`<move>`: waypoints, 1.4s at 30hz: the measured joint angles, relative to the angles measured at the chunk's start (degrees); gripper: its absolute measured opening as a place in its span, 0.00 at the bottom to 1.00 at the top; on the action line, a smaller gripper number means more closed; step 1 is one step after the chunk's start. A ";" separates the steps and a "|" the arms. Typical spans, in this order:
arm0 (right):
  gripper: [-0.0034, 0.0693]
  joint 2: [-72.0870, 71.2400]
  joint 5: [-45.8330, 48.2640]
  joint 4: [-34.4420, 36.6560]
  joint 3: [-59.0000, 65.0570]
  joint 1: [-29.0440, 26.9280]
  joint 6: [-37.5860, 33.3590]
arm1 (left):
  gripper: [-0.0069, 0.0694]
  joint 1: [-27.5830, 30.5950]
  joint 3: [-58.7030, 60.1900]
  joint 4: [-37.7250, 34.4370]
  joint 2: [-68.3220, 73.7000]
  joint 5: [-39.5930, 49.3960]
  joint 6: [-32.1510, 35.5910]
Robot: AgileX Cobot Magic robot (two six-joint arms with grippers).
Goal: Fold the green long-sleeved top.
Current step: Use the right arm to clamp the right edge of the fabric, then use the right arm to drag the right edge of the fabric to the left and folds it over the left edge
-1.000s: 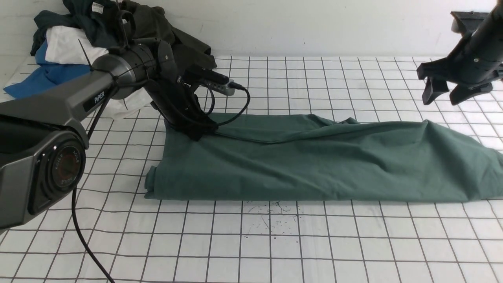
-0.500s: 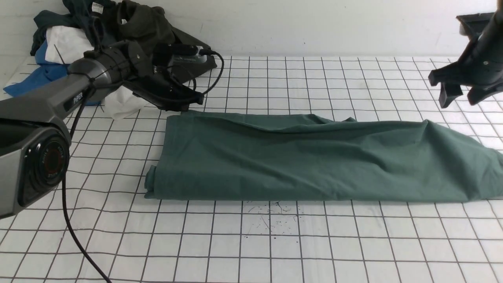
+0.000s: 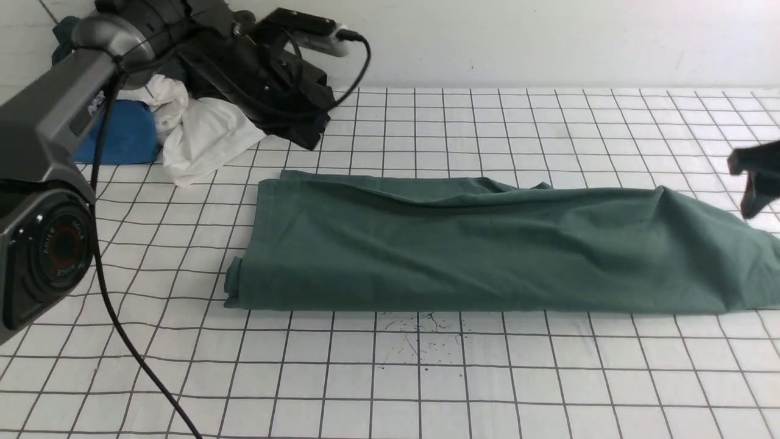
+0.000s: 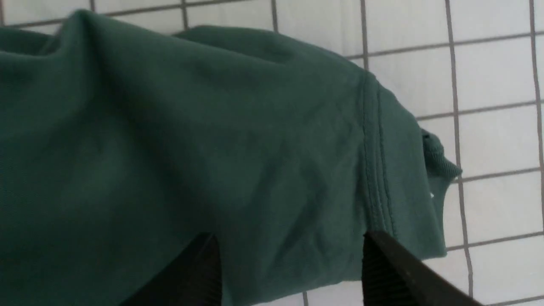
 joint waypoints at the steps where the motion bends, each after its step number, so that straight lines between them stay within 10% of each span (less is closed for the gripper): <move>1: 0.62 -0.04 -2.86 0.11 2.61 -1.84 1.12 | 0.08 -1.11 0.07 0.00 0.32 1.28 0.13; 15: 0.79 11.49 -10.18 0.74 2.61 -7.92 2.45 | 0.08 -3.03 0.07 2.60 1.16 2.54 0.81; 22: 0.55 10.93 -10.53 0.05 2.61 -5.35 -0.08 | 0.08 -2.98 0.07 4.02 1.16 2.58 0.89; 27: 0.13 9.45 -10.47 0.59 2.77 -4.67 -2.49 | 0.08 -2.92 0.07 4.28 1.16 2.58 0.95; 42: 0.11 -15.11 -0.73 -11.84 -9.89 4.44 -1.11 | 0.08 6.24 0.07 7.20 -9.96 2.85 0.80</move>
